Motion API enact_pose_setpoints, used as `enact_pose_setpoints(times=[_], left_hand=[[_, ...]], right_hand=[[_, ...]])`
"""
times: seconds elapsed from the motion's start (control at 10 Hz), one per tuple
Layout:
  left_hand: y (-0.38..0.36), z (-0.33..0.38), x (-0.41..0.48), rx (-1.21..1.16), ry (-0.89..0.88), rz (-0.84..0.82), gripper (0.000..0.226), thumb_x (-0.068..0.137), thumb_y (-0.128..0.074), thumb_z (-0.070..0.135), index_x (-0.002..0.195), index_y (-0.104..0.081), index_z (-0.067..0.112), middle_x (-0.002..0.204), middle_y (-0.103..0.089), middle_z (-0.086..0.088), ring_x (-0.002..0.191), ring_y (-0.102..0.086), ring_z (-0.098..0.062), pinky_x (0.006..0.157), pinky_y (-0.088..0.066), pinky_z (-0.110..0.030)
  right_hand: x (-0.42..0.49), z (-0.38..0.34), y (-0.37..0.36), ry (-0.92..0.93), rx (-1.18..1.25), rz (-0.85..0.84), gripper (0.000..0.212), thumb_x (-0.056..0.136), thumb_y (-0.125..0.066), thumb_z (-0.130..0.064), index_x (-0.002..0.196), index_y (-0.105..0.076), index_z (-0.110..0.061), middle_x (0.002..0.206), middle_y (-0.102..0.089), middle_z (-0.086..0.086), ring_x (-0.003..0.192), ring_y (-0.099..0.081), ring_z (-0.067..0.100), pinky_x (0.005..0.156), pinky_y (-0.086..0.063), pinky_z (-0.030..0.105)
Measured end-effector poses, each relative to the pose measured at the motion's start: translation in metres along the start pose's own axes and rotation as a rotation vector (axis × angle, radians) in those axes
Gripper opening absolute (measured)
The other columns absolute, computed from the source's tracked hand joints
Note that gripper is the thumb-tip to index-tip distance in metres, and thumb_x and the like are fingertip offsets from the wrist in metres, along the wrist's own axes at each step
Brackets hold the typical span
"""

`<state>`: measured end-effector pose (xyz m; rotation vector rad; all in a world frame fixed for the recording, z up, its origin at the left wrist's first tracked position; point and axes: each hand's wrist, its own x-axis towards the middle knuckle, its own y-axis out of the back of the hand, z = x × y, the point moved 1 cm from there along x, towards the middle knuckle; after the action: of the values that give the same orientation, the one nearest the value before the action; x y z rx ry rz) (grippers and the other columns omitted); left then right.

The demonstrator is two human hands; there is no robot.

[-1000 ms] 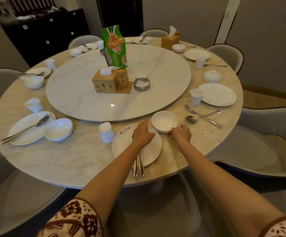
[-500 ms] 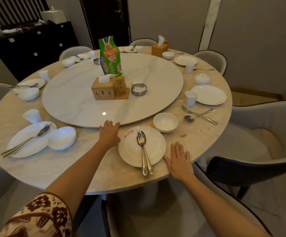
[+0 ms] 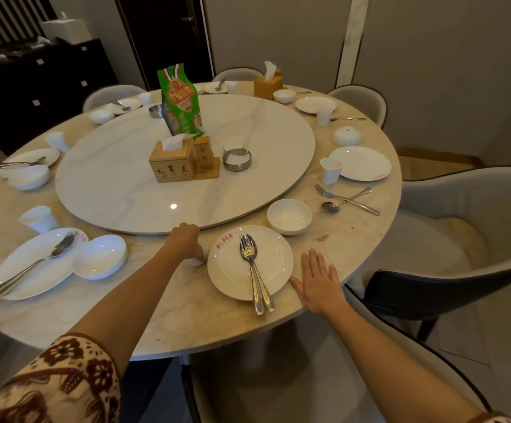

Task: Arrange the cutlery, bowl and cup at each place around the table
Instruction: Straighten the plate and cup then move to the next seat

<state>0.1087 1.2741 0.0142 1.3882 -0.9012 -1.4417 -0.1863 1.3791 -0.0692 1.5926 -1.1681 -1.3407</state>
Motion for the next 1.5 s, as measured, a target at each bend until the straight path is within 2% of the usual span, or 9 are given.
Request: enact_pose_setpoints(times=[0.2,0.4,0.5,0.7,0.8,0.9,1.1,1.2,1.5], left_hand=[[0.001,-0.028,-0.014,-0.8,0.24,0.159,0.064,0.065,-0.086,0.034,0.113,-0.055,0.004,0.106,-0.055,-0.009,0.095,-0.054,-0.024,0.075,-0.056,-0.038],[-0.011,-0.044,-0.032,-1.604,0.407,0.011,0.054,0.072,-0.082,0.026,0.115,-0.057,0.007,0.113,-0.059,-0.012,0.097,-0.058,-0.027,0.083,-0.055,-0.044],[-0.013,-0.043,-0.038,-1.77,0.393,-0.065,0.037,0.08,-0.076,0.025,0.108,-0.055,0.012,0.103,-0.056,-0.01,0.09,-0.057,-0.024,0.094,-0.05,-0.044],[-0.018,-0.043,-0.034,-1.775,0.372,-0.061,0.063,0.07,-0.082,0.029,0.124,-0.054,0.013,0.122,-0.054,-0.012,0.11,-0.056,-0.03,0.074,-0.056,-0.044],[-0.02,-0.039,-0.031,-1.688,0.354,0.055,0.063,0.07,-0.083,0.026,0.123,-0.055,0.007,0.121,-0.058,-0.012,0.105,-0.059,-0.029,0.076,-0.057,-0.043],[-0.027,-0.037,-0.025,-1.547,0.358,0.185,0.058,0.068,-0.085,0.025,0.115,-0.058,0.004,0.116,-0.062,-0.012,0.107,-0.059,-0.03,0.09,-0.053,-0.045],[-0.037,-0.025,-0.025,-1.39,0.306,0.378,0.071,0.06,-0.088,0.023,0.12,-0.053,0.007,0.116,-0.06,-0.005,0.106,-0.058,-0.023,0.083,-0.051,-0.033],[-0.04,-0.015,-0.027,-1.353,0.279,0.438,0.072,0.066,-0.085,0.016,0.124,-0.043,0.009,0.115,-0.052,-0.003,0.104,-0.052,-0.021,0.088,-0.049,-0.035],[-0.054,0.002,-0.027,-1.291,0.228,0.518,0.07,0.066,-0.085,0.018,0.119,-0.04,0.012,0.116,-0.055,-0.005,0.102,-0.054,-0.022,0.085,-0.048,-0.034]], right_hand=[[0.0,-0.002,-0.001,0.002,-0.009,-0.006,0.074,0.099,-0.011,-0.056,0.152,0.016,-0.013,0.159,0.023,0.01,0.148,0.018,0.024,0.121,0.002,0.048],[0.0,-0.003,0.001,0.003,-0.022,-0.017,0.073,0.099,-0.011,-0.055,0.151,0.018,-0.013,0.159,0.024,0.01,0.147,0.019,0.025,0.121,0.002,0.048],[-0.001,-0.004,0.003,-0.002,-0.038,-0.028,0.073,0.1,-0.011,-0.055,0.151,0.019,-0.013,0.159,0.025,0.011,0.147,0.019,0.026,0.121,0.002,0.048],[-0.001,-0.005,0.004,-0.009,-0.054,-0.037,0.072,0.1,-0.011,-0.054,0.151,0.019,-0.012,0.159,0.024,0.012,0.148,0.018,0.027,0.12,0.002,0.048],[-0.001,-0.006,0.005,-0.011,-0.059,-0.04,0.072,0.1,-0.011,-0.054,0.151,0.019,-0.012,0.159,0.023,0.012,0.148,0.018,0.026,0.12,0.001,0.048],[-0.002,-0.006,0.005,-0.008,-0.061,-0.033,0.072,0.1,-0.011,-0.054,0.151,0.018,-0.012,0.159,0.023,0.011,0.148,0.018,0.026,0.12,0.001,0.048],[-0.002,-0.006,0.004,-0.007,-0.056,-0.026,0.072,0.1,-0.012,-0.054,0.151,0.017,-0.012,0.159,0.023,0.012,0.148,0.017,0.027,0.12,0.001,0.048],[-0.002,-0.006,0.004,-0.008,-0.054,-0.022,0.072,0.1,-0.012,-0.054,0.151,0.017,-0.013,0.159,0.023,0.011,0.148,0.018,0.027,0.121,0.001,0.048],[-0.002,-0.005,0.004,-0.008,-0.057,-0.017,0.073,0.1,-0.011,-0.055,0.151,0.017,-0.013,0.159,0.022,0.011,0.148,0.017,0.027,0.121,0.002,0.048]])
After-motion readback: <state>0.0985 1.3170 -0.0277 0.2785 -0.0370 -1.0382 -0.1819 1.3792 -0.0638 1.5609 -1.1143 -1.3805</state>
